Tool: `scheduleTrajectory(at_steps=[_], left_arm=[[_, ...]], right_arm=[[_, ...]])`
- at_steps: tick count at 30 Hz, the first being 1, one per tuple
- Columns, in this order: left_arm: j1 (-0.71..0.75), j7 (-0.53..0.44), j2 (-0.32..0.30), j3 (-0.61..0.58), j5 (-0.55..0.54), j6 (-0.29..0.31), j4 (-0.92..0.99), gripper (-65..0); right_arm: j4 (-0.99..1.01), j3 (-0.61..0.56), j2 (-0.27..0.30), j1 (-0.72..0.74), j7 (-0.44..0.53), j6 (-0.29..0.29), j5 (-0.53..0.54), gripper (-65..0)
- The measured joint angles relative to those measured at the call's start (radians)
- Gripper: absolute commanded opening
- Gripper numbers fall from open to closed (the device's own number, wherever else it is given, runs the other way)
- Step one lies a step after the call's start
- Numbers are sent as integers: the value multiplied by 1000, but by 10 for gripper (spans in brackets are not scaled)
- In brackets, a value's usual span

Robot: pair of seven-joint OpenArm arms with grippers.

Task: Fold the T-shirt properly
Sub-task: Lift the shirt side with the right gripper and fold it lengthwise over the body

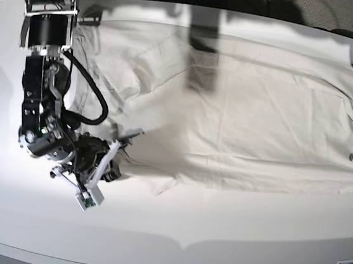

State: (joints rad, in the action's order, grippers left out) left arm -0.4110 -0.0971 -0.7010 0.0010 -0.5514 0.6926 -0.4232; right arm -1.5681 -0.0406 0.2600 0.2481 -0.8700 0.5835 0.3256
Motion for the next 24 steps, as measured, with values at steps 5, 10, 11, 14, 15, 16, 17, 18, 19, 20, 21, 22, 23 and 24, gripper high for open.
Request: scheduleTrajectory(at_steps=[5, 10, 11, 14, 15, 16, 17, 18, 19, 20, 21, 22, 23, 24], left_arm=[[40, -1, -35, 0, -1, 0, -69, -650], [77, 12, -54, 0, -10, 0, -142, -650], [83, 29, -56, 0, -8, 0, -155, -650], [100, 36, -67, -1, -19, 0, -195, -650], [105, 38, -71, -1, -30, 0, -204, -650], [110, 40, -76, -1, -42, 0, -211, -650], [113, 43, -81, -1, -41, 0, -215, -650], [114, 50, -85, -1, -41, 0, -216, -650], [115, 51, -86, -1, -42, 0, -216, -650], [115, 53, -88, -1, -42, 0, -216, -650], [115, 56, -89, -1, -42, 0, -216, -650], [115, 69, -89, 2, -42, 3, -216, -650], [116, 86, -89, 12, -41, 6, -216, -650], [124, 86, -89, 27, -42, 10, -217, -650]], right_arm=[[-64, 62, -1, -86, -8, 0, 18, -650], [-150, 68, 36, -147, -4, 0, 40, -650], [-163, 70, 43, -159, -5, 0, 40, -650], [-187, 101, 54, -185, -11, 0, 41, -650], [-192, 118, 53, -192, -11, 0, 41, -650], [-196, 138, 55, -199, -11, 0, 45, -650], [-201, 158, 55, -209, -11, 0, 53, -650], [-206, 178, 55, -219, -14, 0, 80, -650], [-211, 196, 56, -229, -19, 0, 109, -650], [-217, 211, 56, -238, -25, 0, 127, -650], [-223, 220, 56, -249, -26, 5, 131, -650], [-227, 229, 55, -260, -32, 13, 140, -650], [-233, 234, 56, -272, -37, 27, 142, -650], [-241, 238, 56, -288, -38, 32, 142, -650]])
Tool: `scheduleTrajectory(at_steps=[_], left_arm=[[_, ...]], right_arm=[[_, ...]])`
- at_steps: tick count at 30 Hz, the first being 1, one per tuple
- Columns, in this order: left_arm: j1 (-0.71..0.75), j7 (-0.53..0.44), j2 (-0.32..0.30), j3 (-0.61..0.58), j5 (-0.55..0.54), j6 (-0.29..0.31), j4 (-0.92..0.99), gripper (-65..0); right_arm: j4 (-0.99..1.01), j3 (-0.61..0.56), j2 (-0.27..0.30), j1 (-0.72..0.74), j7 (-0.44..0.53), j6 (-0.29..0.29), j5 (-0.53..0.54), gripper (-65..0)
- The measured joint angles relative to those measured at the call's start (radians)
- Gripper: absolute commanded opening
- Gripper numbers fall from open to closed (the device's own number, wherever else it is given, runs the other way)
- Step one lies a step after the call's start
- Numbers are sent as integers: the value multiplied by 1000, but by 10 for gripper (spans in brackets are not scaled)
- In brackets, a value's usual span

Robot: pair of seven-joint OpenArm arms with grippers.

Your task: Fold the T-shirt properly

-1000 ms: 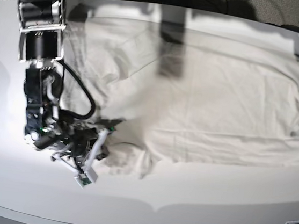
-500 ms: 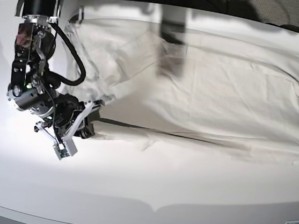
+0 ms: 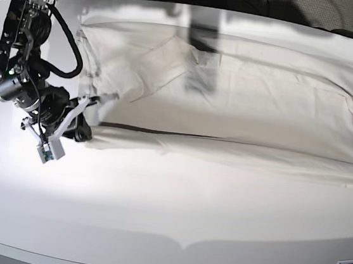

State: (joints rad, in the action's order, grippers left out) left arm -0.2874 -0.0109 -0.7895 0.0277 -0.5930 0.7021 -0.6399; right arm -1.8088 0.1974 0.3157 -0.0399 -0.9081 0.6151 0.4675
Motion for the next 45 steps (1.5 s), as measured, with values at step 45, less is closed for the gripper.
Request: scheduleTrajectory(at_steps=[45], left_arm=[[319, -172, 61, 191, 266, 5, 0, -650]], right_arm=[[-63, 38, -14, -273, 28, 14, -74, -516]])
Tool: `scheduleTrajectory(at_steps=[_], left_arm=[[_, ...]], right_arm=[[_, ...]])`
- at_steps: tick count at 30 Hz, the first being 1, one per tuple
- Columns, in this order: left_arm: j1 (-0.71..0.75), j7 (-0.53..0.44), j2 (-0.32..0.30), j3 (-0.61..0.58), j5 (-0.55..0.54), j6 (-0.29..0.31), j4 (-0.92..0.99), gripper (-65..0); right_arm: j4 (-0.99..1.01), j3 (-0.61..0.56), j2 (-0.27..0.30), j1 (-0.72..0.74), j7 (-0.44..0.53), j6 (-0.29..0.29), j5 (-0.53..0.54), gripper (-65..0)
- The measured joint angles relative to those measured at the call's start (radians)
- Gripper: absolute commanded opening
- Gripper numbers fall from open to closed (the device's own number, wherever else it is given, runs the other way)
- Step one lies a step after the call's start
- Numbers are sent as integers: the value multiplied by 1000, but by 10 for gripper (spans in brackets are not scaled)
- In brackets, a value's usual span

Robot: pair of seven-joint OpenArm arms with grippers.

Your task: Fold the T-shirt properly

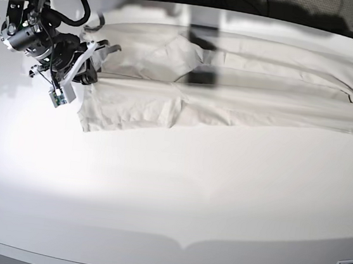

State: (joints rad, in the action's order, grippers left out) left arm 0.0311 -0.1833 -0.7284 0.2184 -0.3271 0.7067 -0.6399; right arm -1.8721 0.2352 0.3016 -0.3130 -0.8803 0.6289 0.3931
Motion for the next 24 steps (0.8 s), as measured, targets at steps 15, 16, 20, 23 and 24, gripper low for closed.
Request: scheduleTrajectory(at_steps=[15, 16, 20, 23, 24], left_arm=[[-1, -72, -9, 118, -92, -15, 0, -398], [-1, -71, -9, 129, -92, -15, 0, -398], [-1, -63, -8, 130, -92, -15, 0, -398], [-1, 16, -9, 134, -91, -14, 0, -398], [-1, 50, -8, 134, -92, -14, 0, -398]], right_arm=[[0, 1, -26, 189, -1, -1, 133, -355], [0, 1, -42, 196, 0, -1, 130, -355], [43, -33, -83, 233, 0, -1, 127, -355], [96, -60, -88, 251, -9, -1, 127, -355], [108, -61, -88, 252, -23, -1, 124, -355]])
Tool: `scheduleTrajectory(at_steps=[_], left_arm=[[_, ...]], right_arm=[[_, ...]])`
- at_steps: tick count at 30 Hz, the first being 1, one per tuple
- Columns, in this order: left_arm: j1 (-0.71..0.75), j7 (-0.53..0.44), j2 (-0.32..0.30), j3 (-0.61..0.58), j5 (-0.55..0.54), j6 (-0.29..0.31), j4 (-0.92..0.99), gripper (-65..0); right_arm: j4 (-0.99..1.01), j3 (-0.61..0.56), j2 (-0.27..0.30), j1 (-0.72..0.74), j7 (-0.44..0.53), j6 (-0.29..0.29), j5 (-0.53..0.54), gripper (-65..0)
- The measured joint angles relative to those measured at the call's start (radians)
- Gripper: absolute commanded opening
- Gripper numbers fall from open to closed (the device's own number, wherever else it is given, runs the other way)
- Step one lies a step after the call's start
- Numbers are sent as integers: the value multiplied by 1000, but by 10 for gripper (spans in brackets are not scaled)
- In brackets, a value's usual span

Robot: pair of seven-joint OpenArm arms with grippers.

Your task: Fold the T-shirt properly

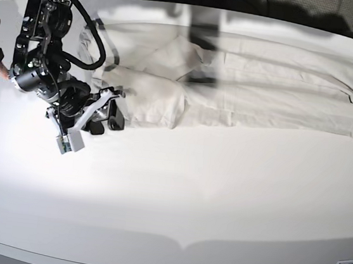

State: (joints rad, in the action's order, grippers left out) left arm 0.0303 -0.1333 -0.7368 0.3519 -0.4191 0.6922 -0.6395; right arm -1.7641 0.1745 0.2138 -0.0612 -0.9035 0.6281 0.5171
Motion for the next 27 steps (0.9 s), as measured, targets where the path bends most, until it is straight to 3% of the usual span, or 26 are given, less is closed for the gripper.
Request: scheduleTrajectory(at_steps=[4, 10, 13, 16, 19, 22, 27], left_arm=[[0, 50, 0, 0, -1, 0, 0, -398], [0, 211, -2, 1, -96, 0, 0, -398], [0, 281, -31, 0, -211, 0, 0, -398], [0, 358, -100, 1, -361, -1, 0, -398], [-3, 507, -145, 3, -494, -1, 0, -398], [-2, 592, -126, 2, -525, -1, 0, -398], [3, 604, -68, 1, -527, -1, 0, -399]], right_arm=[[10, 2, 5, -3, -21, 0, -9, -355], [10, 1, 6, -3, -37, 0, -8, -355], [10, 1, 8, -3, -37, 0, -9, -355], [10, 1, 8, -3, -37, 0, -9, -355], [10, 1, 8, -3, -37, 0, -9, -355], [10, 1, 8, -3, -37, 0, -9, -355], [10, 1, 8, -3, -37, 0, -9, -355]])
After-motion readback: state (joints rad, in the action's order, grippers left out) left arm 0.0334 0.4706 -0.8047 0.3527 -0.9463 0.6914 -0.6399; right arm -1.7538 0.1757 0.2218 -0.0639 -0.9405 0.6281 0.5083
